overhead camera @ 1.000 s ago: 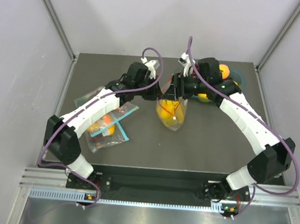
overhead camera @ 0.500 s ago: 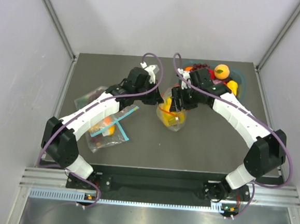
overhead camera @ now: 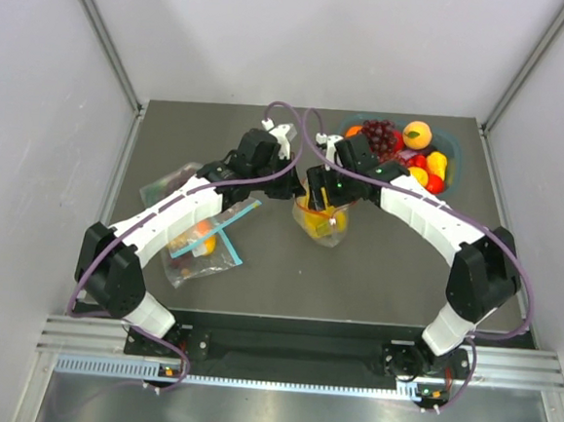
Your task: Open the zip-top bag and remove the fake food
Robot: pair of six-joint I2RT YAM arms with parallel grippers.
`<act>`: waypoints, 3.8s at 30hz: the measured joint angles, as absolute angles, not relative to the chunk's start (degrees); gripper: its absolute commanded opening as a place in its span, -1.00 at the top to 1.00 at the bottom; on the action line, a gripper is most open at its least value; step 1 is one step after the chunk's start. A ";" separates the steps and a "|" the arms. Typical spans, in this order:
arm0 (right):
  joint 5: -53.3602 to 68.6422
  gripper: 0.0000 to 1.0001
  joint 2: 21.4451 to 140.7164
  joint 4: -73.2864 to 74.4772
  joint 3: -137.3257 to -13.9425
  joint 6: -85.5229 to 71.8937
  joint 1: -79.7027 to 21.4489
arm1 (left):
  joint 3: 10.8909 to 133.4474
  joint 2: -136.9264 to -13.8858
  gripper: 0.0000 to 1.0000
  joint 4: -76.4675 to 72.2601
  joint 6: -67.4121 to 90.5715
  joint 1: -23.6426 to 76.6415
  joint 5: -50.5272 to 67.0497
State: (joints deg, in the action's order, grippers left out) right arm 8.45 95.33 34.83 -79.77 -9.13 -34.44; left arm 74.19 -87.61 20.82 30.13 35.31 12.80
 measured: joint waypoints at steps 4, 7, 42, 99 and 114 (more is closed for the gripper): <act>6.22 -0.45 96.33 31.14 -78.67 -9.17 -34.74 | 74.19 -87.61 1.00 20.75 30.13 35.31 12.86; 5.17 -0.46 97.91 28.84 -78.67 -9.17 -34.96 | 74.19 -87.61 1.00 20.73 30.13 35.31 13.04; 8.97 -0.45 106.96 37.41 -88.84 1.32 -35.94 | 74.59 -88.79 1.00 24.82 27.46 34.87 11.53; 48.49 1.00 81.58 19.94 -75.70 -37.15 -15.81 | 70.00 -88.77 1.00 20.56 27.11 33.17 11.07; 51.86 0.99 75.96 14.70 -79.31 -39.66 2.57 | 69.95 -85.03 1.00 24.21 25.32 31.40 6.90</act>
